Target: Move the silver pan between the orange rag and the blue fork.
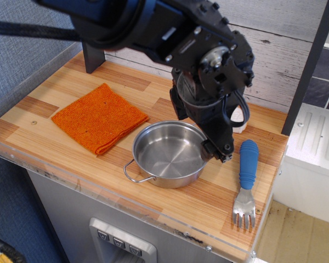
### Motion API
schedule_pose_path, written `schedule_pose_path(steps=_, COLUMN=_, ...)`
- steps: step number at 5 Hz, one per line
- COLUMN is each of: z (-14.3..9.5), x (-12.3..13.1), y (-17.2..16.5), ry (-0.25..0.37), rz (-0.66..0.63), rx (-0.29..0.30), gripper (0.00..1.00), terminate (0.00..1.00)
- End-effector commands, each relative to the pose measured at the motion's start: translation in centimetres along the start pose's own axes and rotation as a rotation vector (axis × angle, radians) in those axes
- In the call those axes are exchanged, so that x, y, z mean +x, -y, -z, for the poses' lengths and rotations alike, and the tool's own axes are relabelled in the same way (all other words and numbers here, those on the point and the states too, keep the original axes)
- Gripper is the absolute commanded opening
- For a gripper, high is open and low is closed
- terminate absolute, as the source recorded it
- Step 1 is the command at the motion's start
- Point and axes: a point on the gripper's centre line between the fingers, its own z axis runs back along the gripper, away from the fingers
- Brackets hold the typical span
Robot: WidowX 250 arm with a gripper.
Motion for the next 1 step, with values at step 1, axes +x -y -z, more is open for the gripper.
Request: schedule_pose_path(steps=1, z=-1.28, x=0.20, y=0.49, ry=0.037, rz=-0.008, rx=0.014, gripper=1.00, terminate=1.00)
